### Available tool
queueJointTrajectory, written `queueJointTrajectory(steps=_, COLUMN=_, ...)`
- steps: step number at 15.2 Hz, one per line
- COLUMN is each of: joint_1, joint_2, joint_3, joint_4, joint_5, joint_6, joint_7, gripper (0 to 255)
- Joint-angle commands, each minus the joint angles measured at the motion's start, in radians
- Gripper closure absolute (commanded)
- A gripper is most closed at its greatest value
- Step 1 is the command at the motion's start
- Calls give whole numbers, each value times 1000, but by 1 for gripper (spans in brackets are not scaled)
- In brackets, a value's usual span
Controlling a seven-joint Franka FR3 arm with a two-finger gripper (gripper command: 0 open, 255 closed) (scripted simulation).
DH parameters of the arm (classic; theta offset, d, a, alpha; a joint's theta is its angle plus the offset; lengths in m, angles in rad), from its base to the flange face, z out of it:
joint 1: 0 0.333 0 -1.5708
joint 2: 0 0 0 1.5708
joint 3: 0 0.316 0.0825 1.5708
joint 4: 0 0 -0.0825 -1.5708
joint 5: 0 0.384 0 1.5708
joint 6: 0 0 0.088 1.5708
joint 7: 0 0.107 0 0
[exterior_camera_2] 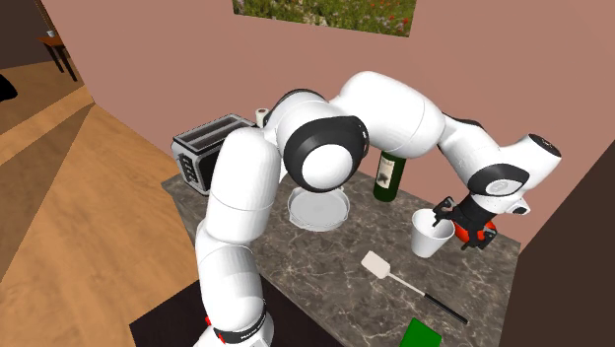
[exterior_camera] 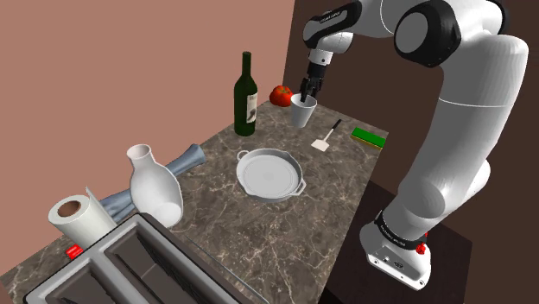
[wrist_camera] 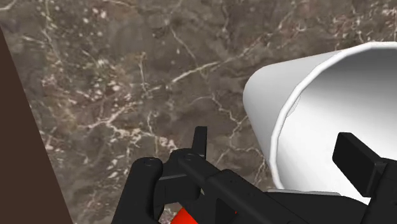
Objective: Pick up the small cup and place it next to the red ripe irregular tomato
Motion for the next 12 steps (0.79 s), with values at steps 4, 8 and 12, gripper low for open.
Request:
queueJointTrajectory(steps=4, joint_1=-12, joint_2=-14, joint_3=-9, joint_4=107, joint_5=-13, joint_6=-121, joint_7=10, gripper=0)
queueJointTrajectory(steps=8, joint_1=-12, joint_2=-14, joint_3=-9, joint_4=107, joint_5=-13, joint_6=-121, joint_7=10, gripper=0)
queueJointTrajectory(steps=12, joint_1=-12, joint_2=-14, joint_3=-9, joint_4=107, joint_5=-13, joint_6=-121, joint_7=10, gripper=0)
